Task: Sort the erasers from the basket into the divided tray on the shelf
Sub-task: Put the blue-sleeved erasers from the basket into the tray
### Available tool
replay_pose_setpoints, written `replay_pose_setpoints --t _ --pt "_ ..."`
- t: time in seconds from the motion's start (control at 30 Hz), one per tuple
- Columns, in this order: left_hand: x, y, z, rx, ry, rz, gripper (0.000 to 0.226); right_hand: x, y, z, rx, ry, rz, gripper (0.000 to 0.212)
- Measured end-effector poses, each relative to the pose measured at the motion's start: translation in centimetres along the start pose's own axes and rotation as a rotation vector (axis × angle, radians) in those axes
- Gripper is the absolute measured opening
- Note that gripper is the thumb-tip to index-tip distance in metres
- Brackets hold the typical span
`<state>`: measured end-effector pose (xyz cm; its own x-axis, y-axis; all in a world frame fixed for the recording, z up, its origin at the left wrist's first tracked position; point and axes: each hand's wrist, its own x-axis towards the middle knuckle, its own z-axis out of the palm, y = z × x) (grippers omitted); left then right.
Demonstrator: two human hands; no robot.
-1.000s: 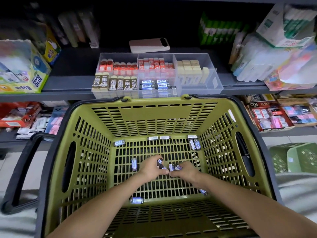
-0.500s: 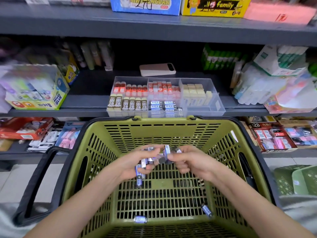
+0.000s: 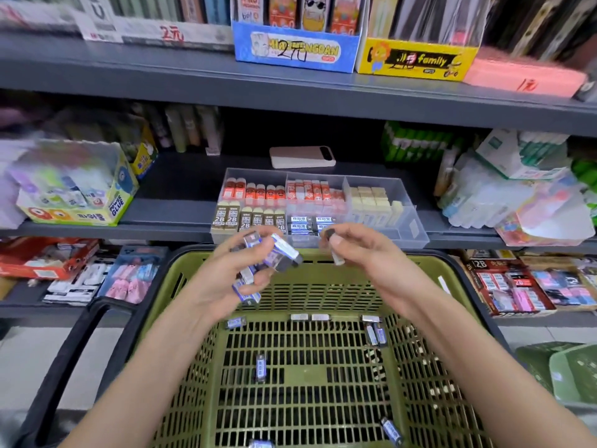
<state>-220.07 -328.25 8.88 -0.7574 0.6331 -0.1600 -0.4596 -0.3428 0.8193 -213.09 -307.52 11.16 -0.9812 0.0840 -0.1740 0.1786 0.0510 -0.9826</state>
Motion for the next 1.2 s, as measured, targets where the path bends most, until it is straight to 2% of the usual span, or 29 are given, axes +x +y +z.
replay_pose_setpoints --t 0.1,0.2,0.33,0.4,0.5,0.6,0.67,0.73,0.8,0.87,0.93,1.07,1.2 --pt "0.8 2.1 -0.2 -0.021 0.009 0.142 0.044 2.1 -2.0 -0.1 -0.125 0.107 -0.099 0.013" --pt "1.6 3.0 -0.7 -0.087 0.037 0.216 0.037 4.8 -2.9 -0.3 -0.124 0.195 -0.066 0.018" --pt "1.9 2.3 -1.6 -0.193 0.072 0.233 0.058 7.3 -2.8 -0.3 -0.086 0.185 0.077 0.011" --pt "1.9 1.8 -2.1 -0.209 0.095 0.22 0.066 8.0 -2.5 -0.4 -0.135 0.19 0.077 0.008" --pt "2.1 1.6 -2.7 -0.202 0.114 0.218 0.067 8.7 -2.5 -0.6 -0.3 0.163 0.01 0.016" --pt "2.3 1.5 -3.0 -0.204 0.126 0.217 0.064 9.3 -2.6 -0.3 -0.489 0.051 -0.064 0.022" --pt "2.4 1.4 -3.1 -0.196 0.135 0.221 0.058 9.9 -2.5 0.2 -0.637 0.012 -0.088 0.019" --pt "2.4 1.2 -3.1 -0.177 0.145 0.223 0.042 10.4 -2.2 0.8 -0.77 -0.004 -0.082 0.013" --pt "2.3 1.0 -3.0 -0.169 0.157 0.217 0.015 10.7 -1.8 1.1 -0.885 -0.01 -0.095 0.007" --pt "2.3 0.7 -2.9 -0.166 0.184 0.2 0.012 10.8 -1.4 1.3 -1.006 -0.004 -0.132 0.006" --pt "2.1 0.5 -2.6 -0.145 0.21 0.181 0.012 10.8 -0.9 1.4 -1.001 -0.019 -0.135 0.01" --pt "1.9 0.4 -2.0 -0.107 0.211 0.17 0.011 10.3 -0.6 1.5 -0.841 -0.083 -0.085 0.014" --pt "1.8 0.2 -1.7 -0.083 0.211 0.18 0.012 9.0 -1.6 1.7 -0.918 -0.012 -0.173 0.025"
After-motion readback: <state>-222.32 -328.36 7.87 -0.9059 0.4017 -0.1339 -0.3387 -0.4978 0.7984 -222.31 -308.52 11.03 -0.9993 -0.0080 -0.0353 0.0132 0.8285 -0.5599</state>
